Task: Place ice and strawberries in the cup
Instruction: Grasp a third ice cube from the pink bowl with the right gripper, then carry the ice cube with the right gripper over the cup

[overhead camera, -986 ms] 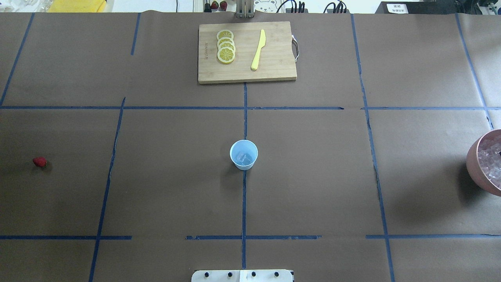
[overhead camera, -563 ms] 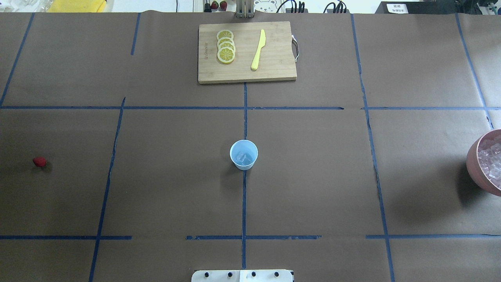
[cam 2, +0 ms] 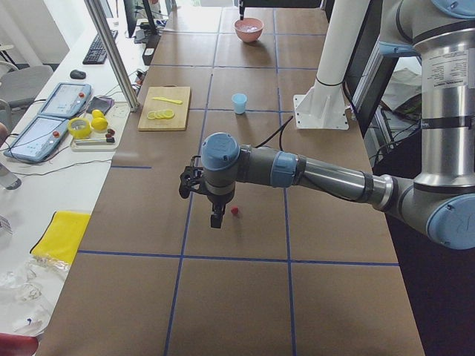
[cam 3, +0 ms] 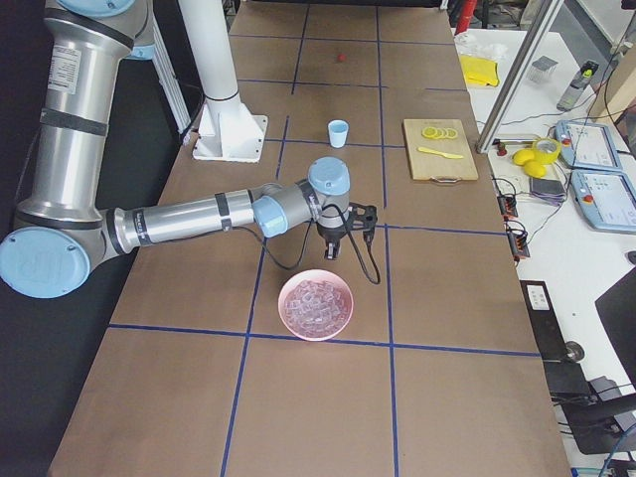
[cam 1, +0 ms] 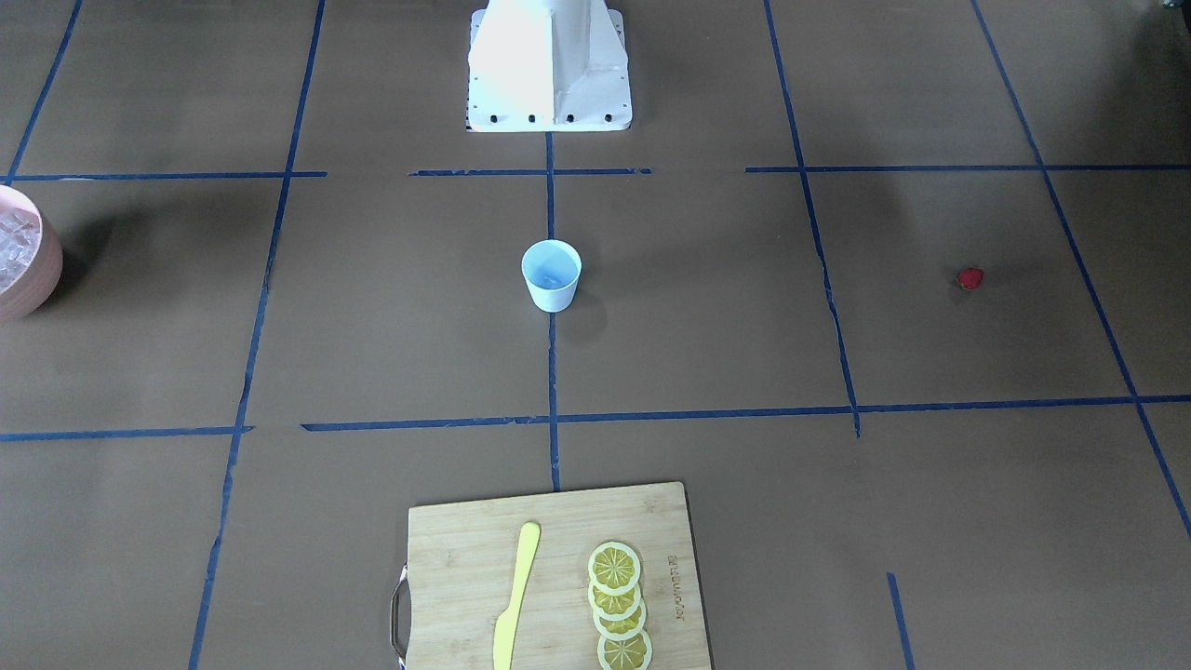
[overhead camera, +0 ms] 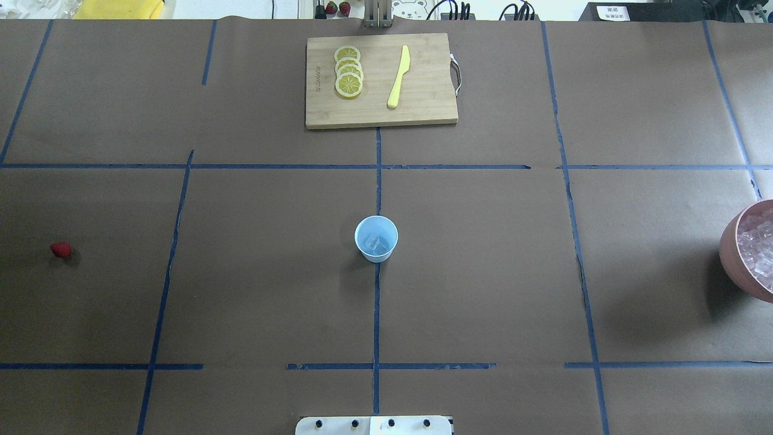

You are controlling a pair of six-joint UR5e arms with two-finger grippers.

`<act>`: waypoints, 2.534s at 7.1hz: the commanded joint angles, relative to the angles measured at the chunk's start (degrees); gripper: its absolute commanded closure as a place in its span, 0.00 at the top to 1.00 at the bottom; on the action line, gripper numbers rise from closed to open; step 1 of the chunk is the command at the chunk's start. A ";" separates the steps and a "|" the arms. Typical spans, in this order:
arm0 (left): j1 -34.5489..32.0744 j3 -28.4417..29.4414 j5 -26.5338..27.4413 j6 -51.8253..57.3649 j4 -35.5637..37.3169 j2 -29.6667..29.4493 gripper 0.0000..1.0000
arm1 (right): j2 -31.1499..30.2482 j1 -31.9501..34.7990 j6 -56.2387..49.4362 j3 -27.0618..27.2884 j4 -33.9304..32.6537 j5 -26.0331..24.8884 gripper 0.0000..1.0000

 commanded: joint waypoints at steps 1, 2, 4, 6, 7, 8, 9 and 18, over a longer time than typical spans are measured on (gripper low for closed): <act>0.00 -0.07 0.00 0.00 0.00 0.01 1.00 | 9.68 -11.47 23.95 4.37 0.06 -1.20 0.00; 0.00 0.01 0.00 0.00 0.00 0.01 1.00 | 15.65 -16.49 34.43 4.47 -0.03 -3.56 0.00; 0.00 0.19 0.00 0.00 0.09 0.01 1.00 | 29.09 -30.10 47.67 2.47 -4.39 -14.16 0.00; 0.00 0.10 0.00 0.00 0.18 0.10 1.00 | 45.19 -35.59 51.91 -6.38 -13.91 -19.99 0.00; 0.00 0.10 0.00 0.00 0.09 0.10 1.00 | 49.59 -37.35 53.68 -11.47 -13.83 -22.80 0.00; 0.00 0.01 0.00 0.00 0.00 0.10 1.00 | 53.38 -38.15 54.74 -16.05 -13.74 -24.05 0.00; 0.00 0.10 -0.09 0.00 0.00 0.10 1.00 | 53.68 -39.82 55.10 -17.31 -13.74 -25.19 0.00; 12.83 -0.60 1.93 -10.28 -5.19 0.10 1.00 | 55.53 -40.97 55.54 -21.11 -13.66 -27.22 0.92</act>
